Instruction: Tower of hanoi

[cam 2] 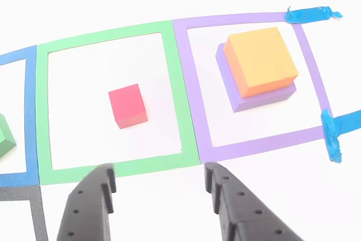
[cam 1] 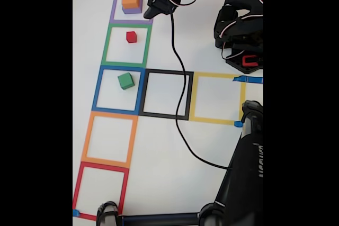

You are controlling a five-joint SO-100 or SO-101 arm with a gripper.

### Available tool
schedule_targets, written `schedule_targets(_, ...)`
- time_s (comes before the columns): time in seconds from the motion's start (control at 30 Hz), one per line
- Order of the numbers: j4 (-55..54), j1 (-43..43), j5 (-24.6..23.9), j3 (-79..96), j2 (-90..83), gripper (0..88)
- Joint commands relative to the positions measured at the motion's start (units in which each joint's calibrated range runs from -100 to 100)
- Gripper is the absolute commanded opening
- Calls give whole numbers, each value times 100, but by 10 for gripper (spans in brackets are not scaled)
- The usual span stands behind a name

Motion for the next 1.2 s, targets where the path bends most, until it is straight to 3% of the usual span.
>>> schedule_targets(0.0, -1318, -87, 36, 805, -183, 205)
schedule_targets(0.23, -3925, -183, 36, 2032, 600, 218)
schedule_targets(0.8, -8557, -326, 36, 2405, 4314, 223)
schedule_targets(1.17, -9812, -748, 36, 2223, 5606, 230)
